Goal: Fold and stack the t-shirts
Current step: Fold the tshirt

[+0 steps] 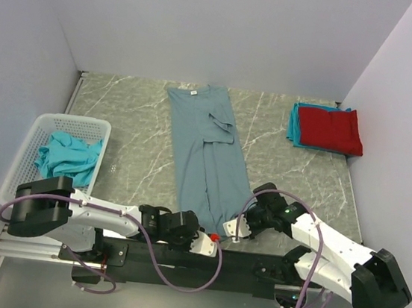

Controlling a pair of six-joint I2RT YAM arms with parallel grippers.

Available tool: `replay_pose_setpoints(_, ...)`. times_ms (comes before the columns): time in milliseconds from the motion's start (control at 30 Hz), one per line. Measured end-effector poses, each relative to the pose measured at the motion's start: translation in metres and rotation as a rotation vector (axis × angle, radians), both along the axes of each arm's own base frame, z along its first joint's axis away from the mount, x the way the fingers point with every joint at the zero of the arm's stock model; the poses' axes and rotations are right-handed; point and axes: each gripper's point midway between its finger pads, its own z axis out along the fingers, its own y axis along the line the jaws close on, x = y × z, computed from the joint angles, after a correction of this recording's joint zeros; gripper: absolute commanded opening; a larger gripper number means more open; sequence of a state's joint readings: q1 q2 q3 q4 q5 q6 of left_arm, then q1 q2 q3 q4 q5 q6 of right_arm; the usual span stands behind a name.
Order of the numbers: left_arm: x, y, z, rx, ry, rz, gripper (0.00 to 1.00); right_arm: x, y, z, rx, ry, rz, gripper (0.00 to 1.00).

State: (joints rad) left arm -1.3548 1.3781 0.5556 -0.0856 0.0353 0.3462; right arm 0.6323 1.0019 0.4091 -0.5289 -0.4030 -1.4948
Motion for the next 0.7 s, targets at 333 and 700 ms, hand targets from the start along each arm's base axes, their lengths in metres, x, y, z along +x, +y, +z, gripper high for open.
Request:
replay_pose_setpoints(333,0.001,0.001,0.006,-0.056,0.039,0.038,0.0,-0.003,-0.002,0.003,0.01,0.002,-0.027,0.0)
replay_pose_setpoints(700,0.067,0.014,0.044,-0.15,-0.156,0.245,0.0,-0.018,0.003,0.019,0.048,0.084,-0.028,0.0)
